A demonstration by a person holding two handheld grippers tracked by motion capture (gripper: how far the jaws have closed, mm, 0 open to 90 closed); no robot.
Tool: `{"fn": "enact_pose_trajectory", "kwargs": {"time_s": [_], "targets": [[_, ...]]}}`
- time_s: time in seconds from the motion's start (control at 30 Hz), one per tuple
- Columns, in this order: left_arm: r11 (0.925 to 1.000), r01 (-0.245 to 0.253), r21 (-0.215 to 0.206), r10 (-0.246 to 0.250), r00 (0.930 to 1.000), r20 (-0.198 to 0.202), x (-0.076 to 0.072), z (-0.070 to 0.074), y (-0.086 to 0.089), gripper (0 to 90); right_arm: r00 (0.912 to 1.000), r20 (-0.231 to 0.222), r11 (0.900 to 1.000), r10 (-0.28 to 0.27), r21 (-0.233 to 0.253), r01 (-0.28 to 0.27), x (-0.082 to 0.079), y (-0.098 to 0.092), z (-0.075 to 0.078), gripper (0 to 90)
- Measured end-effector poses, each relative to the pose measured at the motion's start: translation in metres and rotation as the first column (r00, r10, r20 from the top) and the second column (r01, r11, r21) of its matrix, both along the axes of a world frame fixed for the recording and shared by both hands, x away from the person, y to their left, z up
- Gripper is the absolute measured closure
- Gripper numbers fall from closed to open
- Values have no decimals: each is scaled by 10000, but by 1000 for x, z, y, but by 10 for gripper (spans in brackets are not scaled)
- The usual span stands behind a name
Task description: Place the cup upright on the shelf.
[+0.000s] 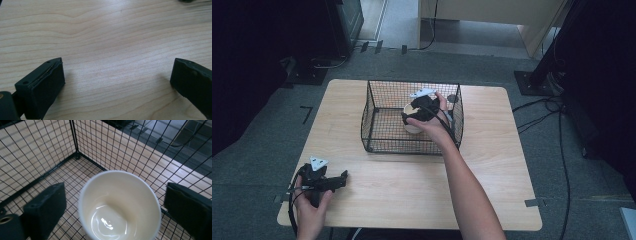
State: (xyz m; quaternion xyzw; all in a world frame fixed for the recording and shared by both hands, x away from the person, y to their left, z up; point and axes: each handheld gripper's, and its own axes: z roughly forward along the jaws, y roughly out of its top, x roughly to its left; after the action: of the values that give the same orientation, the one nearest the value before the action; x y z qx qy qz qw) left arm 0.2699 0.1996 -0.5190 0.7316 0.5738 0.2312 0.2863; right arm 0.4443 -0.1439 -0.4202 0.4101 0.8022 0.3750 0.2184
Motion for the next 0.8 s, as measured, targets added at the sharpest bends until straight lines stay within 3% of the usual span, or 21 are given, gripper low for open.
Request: {"fn": "enact_pose_trajectory", "kwargs": {"time_s": [0.23, 0.37, 0.67, 0.8], "targets": [[10000, 2, 1, -2, 10000, -2, 0, 0, 0, 0, 9994, 340, 9981, 9, 610, -30, -9, -4, 17, 0], [10000, 4, 1, -4, 10000, 0, 0, 0, 0, 0, 9980, 628, 9973, 34, 729, -80, -18, -6, 27, 0], [10000, -7, -4, 7, 10000, 6, 0, 0, 0, 0, 9925, 1219, 9896, 25, 1423, -200, -48, -12, 53, 0], [10000, -4, -4, 4, 10000, 3, 0, 0, 0, 0, 9903, 1390, 9867, 33, 1603, -258, -61, -20, 57, 0]]}}
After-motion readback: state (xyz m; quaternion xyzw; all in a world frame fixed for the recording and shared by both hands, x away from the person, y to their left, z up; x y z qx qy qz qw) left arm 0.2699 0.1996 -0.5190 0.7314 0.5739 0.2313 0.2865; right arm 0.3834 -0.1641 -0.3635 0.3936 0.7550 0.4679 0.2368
